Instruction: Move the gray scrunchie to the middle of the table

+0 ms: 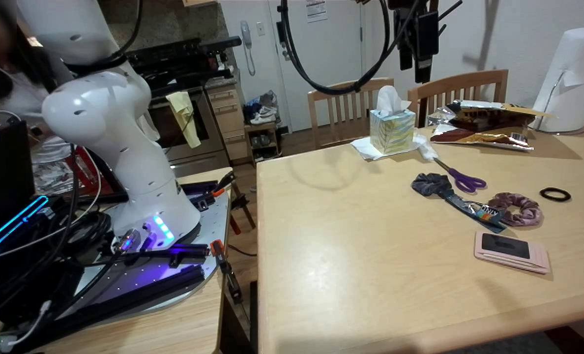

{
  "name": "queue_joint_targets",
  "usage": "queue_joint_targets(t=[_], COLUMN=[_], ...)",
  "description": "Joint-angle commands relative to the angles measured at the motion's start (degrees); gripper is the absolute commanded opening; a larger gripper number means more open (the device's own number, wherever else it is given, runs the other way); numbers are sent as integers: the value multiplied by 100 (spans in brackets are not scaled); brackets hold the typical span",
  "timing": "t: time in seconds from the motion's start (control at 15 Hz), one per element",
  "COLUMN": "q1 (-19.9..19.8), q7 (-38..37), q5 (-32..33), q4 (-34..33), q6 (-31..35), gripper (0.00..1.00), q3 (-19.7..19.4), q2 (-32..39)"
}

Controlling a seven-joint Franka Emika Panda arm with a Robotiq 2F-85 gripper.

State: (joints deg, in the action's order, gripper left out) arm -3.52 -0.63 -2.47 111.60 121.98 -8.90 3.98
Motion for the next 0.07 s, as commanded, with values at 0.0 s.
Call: queue_joint_targets(t=[0.0], q1=[-107], q7=[8], q5=[5], q4=[-13], q6=[-16], gripper=[100], q3=[106], q2=[0])
